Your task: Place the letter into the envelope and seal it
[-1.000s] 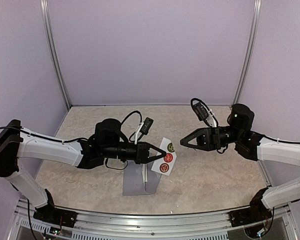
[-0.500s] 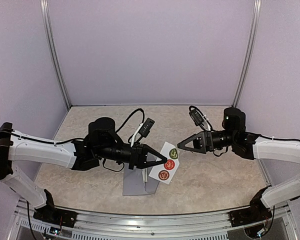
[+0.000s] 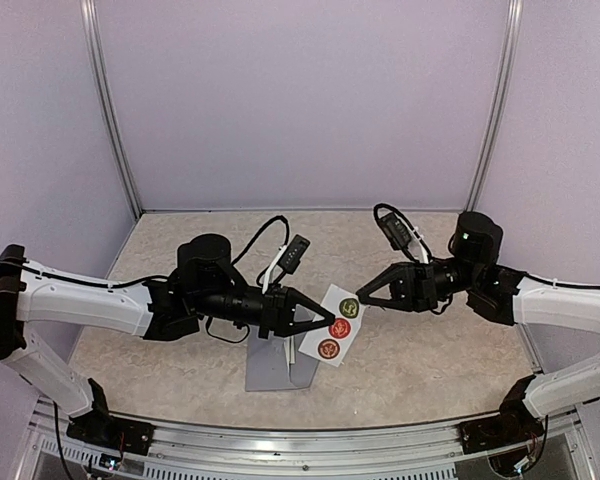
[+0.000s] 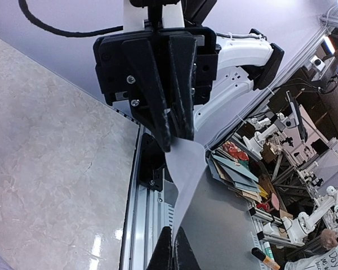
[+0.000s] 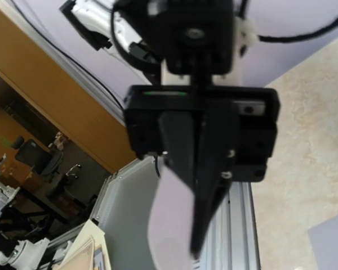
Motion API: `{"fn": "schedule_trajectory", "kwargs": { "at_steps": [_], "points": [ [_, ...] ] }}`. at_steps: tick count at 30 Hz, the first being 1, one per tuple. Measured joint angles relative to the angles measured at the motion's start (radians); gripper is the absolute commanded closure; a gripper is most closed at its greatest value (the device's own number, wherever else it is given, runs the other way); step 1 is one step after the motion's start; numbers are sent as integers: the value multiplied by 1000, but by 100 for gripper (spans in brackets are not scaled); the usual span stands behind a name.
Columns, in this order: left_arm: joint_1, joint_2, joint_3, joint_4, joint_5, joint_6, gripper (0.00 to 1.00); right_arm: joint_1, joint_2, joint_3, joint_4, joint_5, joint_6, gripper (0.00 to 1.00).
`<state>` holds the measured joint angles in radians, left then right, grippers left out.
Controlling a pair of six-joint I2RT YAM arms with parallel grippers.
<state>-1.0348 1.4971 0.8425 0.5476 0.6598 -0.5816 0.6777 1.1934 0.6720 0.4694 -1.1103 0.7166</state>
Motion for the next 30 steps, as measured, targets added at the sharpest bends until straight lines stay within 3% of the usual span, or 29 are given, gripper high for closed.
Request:
{"fn": "schedule_trajectory", "kwargs": {
  "at_steps": [14, 18, 19, 21, 23, 25, 28, 30],
  "points": [
    [2, 0, -2, -2, -41, -1, 100, 0, -6, 0, 0, -13, 2, 100],
    [12, 0, -2, -12, -74, -4, 77, 0, -17, 0, -11, -1, -4, 100],
    [17, -1, -3, -17, -85, -10, 68, 0, -23, 0, -20, 10, -9, 100],
    [31, -10, -10, -28, -119, -10, 34, 0, -35, 2, -51, 46, -21, 100],
    [42, -32, -18, -59, -169, -7, 26, 0, -42, 13, -102, 101, -35, 100],
    [46, -69, -19, -104, -240, 6, 26, 0, -42, 27, -143, 154, -47, 100],
    [41, -132, -20, -131, -330, 23, 42, 0, -42, 36, -173, 209, -50, 100],
    [28, -171, -19, -131, -384, 29, 44, 0, -41, 36, -182, 243, -49, 100]
  ]
}}
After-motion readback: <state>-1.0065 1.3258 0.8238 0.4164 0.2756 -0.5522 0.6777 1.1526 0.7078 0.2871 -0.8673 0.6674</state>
